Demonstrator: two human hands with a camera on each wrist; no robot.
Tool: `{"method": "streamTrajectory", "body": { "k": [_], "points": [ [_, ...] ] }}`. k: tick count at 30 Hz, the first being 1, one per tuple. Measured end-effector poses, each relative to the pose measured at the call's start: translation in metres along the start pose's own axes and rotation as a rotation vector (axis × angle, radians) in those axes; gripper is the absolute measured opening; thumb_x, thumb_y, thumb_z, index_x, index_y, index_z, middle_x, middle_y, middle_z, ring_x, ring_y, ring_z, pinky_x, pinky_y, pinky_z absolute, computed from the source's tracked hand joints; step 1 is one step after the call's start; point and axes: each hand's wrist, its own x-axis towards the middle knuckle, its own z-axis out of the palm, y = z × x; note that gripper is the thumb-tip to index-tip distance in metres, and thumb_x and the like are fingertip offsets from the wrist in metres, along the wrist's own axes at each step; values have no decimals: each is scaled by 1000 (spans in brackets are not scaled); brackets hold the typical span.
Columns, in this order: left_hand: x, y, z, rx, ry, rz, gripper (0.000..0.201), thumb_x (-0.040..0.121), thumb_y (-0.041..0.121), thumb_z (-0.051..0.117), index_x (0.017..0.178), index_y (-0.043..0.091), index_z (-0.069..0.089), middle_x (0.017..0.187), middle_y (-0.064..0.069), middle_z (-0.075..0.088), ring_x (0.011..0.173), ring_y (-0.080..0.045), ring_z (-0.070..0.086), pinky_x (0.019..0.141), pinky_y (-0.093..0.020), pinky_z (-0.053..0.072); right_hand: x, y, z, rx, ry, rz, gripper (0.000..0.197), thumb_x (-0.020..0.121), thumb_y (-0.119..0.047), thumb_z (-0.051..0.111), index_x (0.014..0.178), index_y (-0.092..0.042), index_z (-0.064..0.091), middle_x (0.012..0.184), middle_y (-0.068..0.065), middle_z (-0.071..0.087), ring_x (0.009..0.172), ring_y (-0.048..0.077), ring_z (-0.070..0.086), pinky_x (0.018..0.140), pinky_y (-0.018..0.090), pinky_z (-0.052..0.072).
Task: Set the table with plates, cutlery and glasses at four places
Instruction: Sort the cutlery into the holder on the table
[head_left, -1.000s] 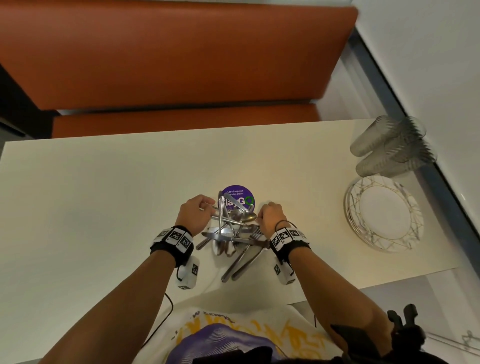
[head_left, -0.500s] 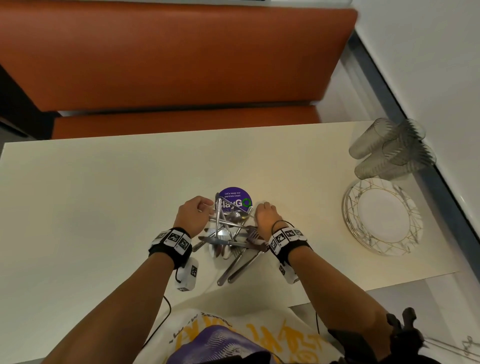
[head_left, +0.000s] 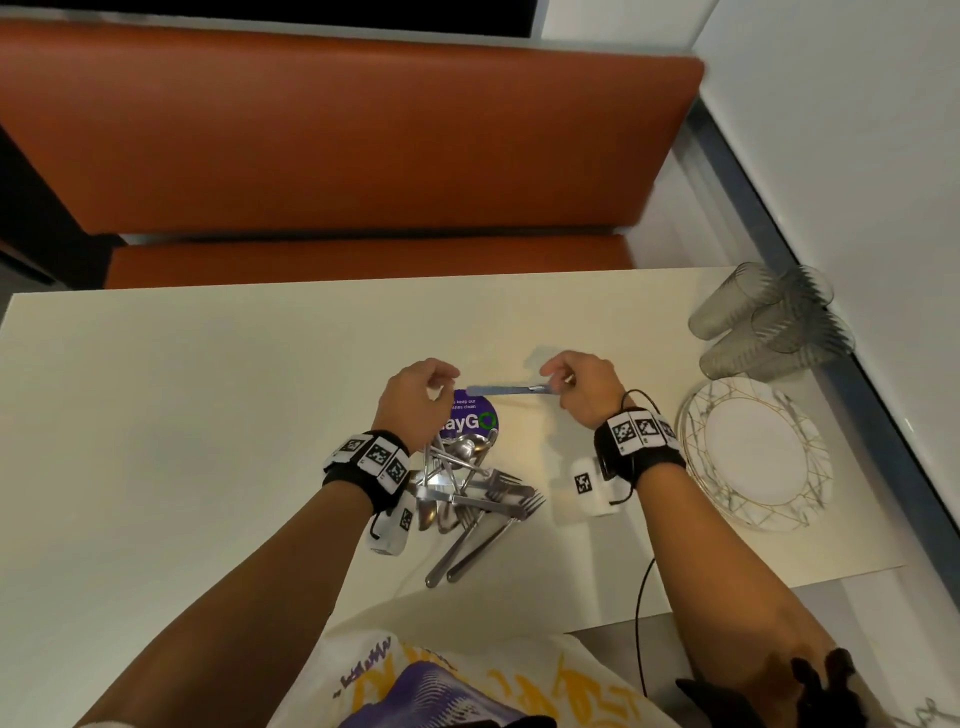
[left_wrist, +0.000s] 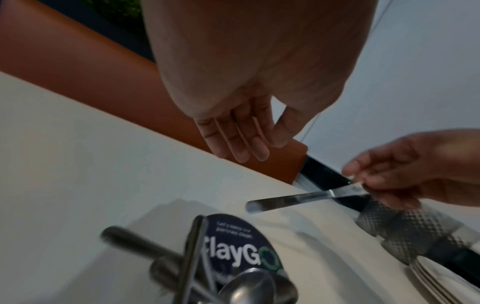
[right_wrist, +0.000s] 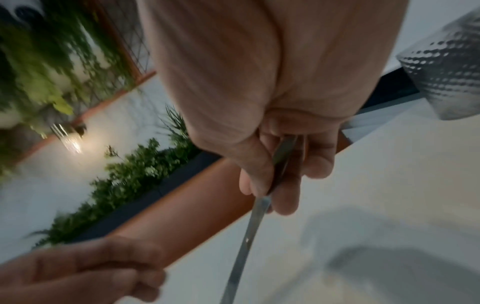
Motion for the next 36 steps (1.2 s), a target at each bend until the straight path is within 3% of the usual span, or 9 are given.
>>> {"method": "streamTrajectory", "body": {
  "k": [4, 7, 10, 13, 15, 19, 24, 29, 36],
  "points": [
    [2, 21, 7, 44, -161, 105, 35, 92, 29, 74, 126, 29, 68, 113, 12, 71, 108, -6, 62, 97, -24, 47, -5, -39, -9, 276, -78, -31, 18, 88, 2, 68, 100, -11, 70, 79, 9, 75, 66, 25, 73, 65, 26, 56],
    [-5, 23, 6, -19, -210, 86, 21, 94, 26, 72, 115, 26, 75, 91, 6, 74, 85, -5, 67, 81, -21, 53, -7, -58, -2, 469, -133, -51, 13, 90, 0, 70, 102, -4, 69, 83, 16, 76, 70, 33, 75, 68, 38, 61],
    [-16, 16, -2, -82, -168, 70, 10, 99, 23, 67, 97, 24, 77, 70, 4, 69, 61, -6, 60, 62, -20, 50, -11, -68, 11, 667, -169, -35, 20, 93, -1, 68, 112, 4, 66, 92, 24, 75, 80, 37, 76, 74, 38, 63],
    [-26, 5, -16, -113, -127, 12, 16, 101, 25, 64, 92, 17, 75, 75, -3, 72, 68, -16, 68, 66, -30, 57, -16, -74, 28, 799, -201, -3, 23, 100, 1, 56, 121, 6, 63, 104, 28, 73, 91, 40, 74, 80, 36, 63],
    [-34, -3, -22, -146, -106, -40, 17, 101, 25, 63, 97, 14, 75, 78, -4, 73, 72, -12, 71, 65, -25, 58, -17, -73, 39, 783, -180, 39, 25, 102, 1, 49, 124, 2, 62, 104, 24, 74, 92, 37, 75, 81, 36, 63],
    [-48, -27, -33, -171, 19, -176, 15, 100, 23, 62, 101, 17, 76, 72, 2, 71, 58, 1, 60, 66, -22, 51, -23, -66, 68, 527, -111, 85, 25, 99, -1, 50, 113, -10, 69, 91, 7, 78, 74, 20, 73, 65, 29, 56],
    [-68, -55, -40, -256, 115, -370, 13, 100, 21, 61, 99, 18, 74, 71, 3, 68, 60, -12, 56, 69, -33, 48, -48, -61, 114, 140, -240, -17, 17, 88, -8, 69, 99, -19, 77, 90, -5, 76, 82, 9, 69, 71, 16, 50],
    [-88, -64, -45, -330, 142, -455, 19, 103, 9, 52, 103, 8, 71, 76, -8, 66, 52, -10, 56, 51, -24, 52, -62, -63, 156, -279, -441, -129, 11, 87, -23, 72, 97, -18, 73, 93, -2, 69, 85, 15, 65, 83, 34, 59],
    [-93, -72, -53, -384, 134, -495, 20, 105, 8, 48, 106, 6, 68, 79, -10, 68, 57, -13, 62, 58, -28, 60, -63, -70, 181, -722, -458, -171, 33, 81, -28, 80, 106, -9, 70, 106, 8, 65, 96, 24, 64, 88, 39, 59]
  ]
}}
